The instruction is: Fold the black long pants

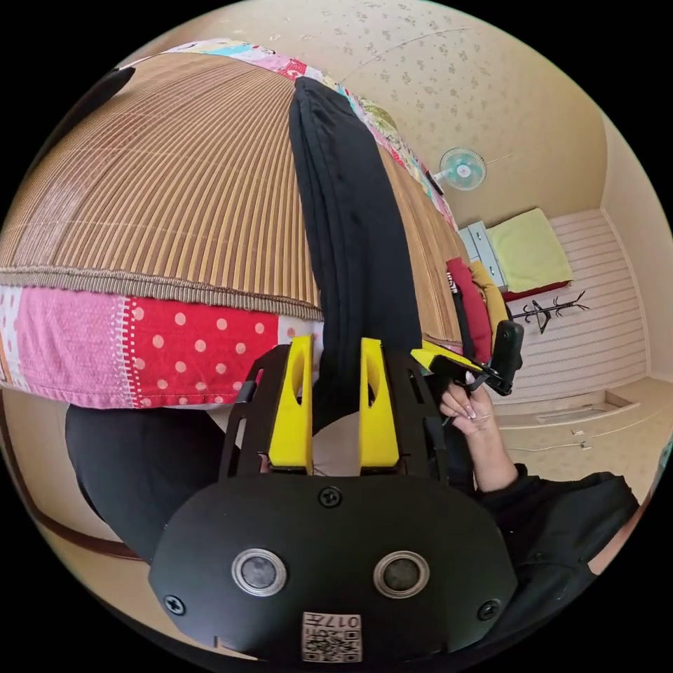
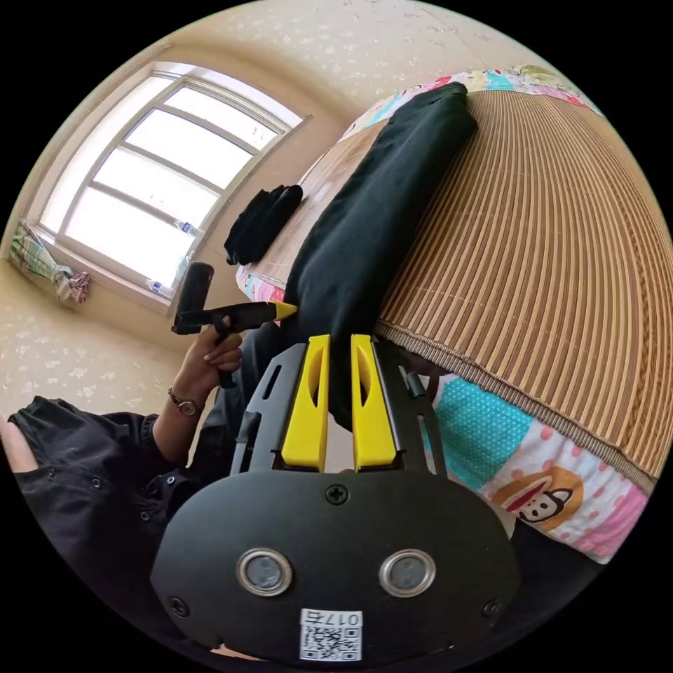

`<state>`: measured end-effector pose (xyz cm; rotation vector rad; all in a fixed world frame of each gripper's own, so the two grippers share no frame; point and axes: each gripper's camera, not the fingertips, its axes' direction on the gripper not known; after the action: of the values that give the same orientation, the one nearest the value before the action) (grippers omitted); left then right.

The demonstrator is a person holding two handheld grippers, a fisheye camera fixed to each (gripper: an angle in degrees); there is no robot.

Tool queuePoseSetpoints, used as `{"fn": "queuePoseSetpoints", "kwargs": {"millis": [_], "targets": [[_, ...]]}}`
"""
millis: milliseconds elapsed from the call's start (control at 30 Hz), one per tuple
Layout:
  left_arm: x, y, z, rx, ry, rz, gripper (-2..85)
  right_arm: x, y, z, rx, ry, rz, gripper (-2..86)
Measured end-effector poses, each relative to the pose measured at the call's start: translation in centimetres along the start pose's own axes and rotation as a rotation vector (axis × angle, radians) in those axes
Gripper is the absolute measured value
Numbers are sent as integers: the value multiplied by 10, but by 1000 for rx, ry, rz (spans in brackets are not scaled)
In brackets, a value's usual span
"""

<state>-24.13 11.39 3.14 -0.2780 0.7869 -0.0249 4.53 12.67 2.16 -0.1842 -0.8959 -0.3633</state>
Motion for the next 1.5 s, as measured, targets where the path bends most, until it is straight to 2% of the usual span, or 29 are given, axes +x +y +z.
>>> {"fn": "queuePoseSetpoints", "kwargs": {"millis": [167, 233, 300, 367, 433, 533, 567, 667, 733, 800, 900, 1000, 1133, 1267, 1400, 1500], "targets": [[22, 8, 15, -147, -117, 83, 59, -11, 18, 4, -95, 46, -69, 32], [27, 17, 25, -235, -197, 112, 67, -11, 27, 6, -144, 39, -82, 34], [27, 20, 24, -249, -217, 106, 87, -3, 32, 4, -169, 21, -65, 40], [27, 21, 7, -168, -170, 118, 108, 15, 29, -11, -125, -27, -46, 56], [25, 16, -28, 4, -69, 141, 112, 31, 20, -26, -68, -62, -34, 65], [12, 1, -54, 170, -68, 132, 114, 57, -5, -43, 1, -94, -4, 80], [8, -4, -54, 177, -79, 126, 116, 69, -17, -40, -23, -112, 30, 87], [-19, -25, -28, 40, -43, 62, 124, 85, -31, -21, -87, -198, 71, 86], [-27, -13, -31, 106, -50, 56, 110, 86, -26, -3, -111, -229, 100, 77], [-35, -3, -26, 82, -26, 34, 81, 83, -10, 0, -33, -222, 126, 68], [-42, 12, -30, 47, -20, 52, 63, 80, 12, 2, -28, -217, 133, 63], [-54, 22, -39, 46, -2, 84, 68, 90, 23, -4, -41, -250, 150, 72], [-84, 25, -57, 115, 127, 92, 110, 116, 19, -33, 60, -323, 178, 94], [-101, 19, -50, 74, 150, 83, 120, 126, -3, -16, -66, -440, 173, 102], [-114, 21, -53, -6, 182, 55, 100, 119, -8, 0, -76, -451, 161, 93], [-125, 32, -55, -12, 221, 43, 76, 112, 2, -3, -47, -430, 137, 56]]}}
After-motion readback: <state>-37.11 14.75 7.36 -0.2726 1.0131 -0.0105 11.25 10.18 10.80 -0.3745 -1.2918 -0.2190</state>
